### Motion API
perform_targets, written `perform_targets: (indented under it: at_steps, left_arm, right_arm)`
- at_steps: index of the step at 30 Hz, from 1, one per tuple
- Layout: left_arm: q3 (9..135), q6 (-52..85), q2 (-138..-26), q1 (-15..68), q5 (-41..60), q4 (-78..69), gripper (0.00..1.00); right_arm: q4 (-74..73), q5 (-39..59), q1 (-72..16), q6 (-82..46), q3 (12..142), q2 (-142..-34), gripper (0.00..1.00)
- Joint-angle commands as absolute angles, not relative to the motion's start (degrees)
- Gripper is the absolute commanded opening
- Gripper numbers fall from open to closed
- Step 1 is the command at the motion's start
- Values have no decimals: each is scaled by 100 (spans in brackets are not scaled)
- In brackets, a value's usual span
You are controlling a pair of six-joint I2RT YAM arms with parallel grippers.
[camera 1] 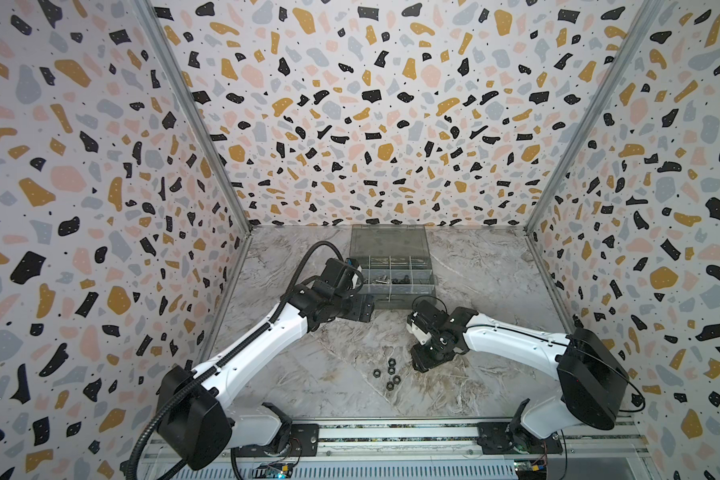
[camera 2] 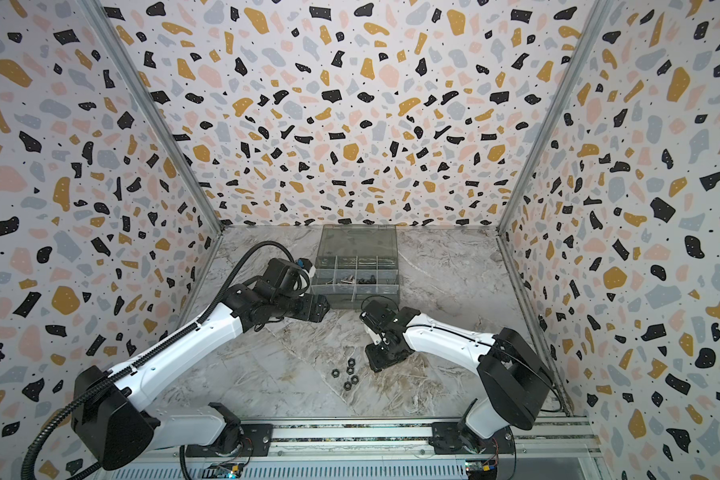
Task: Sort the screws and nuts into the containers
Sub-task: 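Return the right gripper to the pile and grasp another brass screw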
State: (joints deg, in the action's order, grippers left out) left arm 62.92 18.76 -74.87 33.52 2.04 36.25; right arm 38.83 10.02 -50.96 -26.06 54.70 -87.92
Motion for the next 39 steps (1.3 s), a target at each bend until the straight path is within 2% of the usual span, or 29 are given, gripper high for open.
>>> perform_targets:
  at_steps: [1,24,30,39]
  left_arm:
    - [6231,1754,-7383,3350,115,3750,96]
    - [6051,1682,-7167,3349,-59,3648,96]
    - [6021,1652,-7198,3349,-87,3622,96]
    - [5959,1627,-7214,3349,-97,3577,96]
  right_arm:
    - [3902,1000,-5168,-2493,5447,-8908,55]
    - [3946,657,-5179,-1711,5714,-9694,54]
    - [4016,611,-5192,-1658,5735,-9750,43]
    - [4139,415,-5308,-1706,5762,-9733,33]
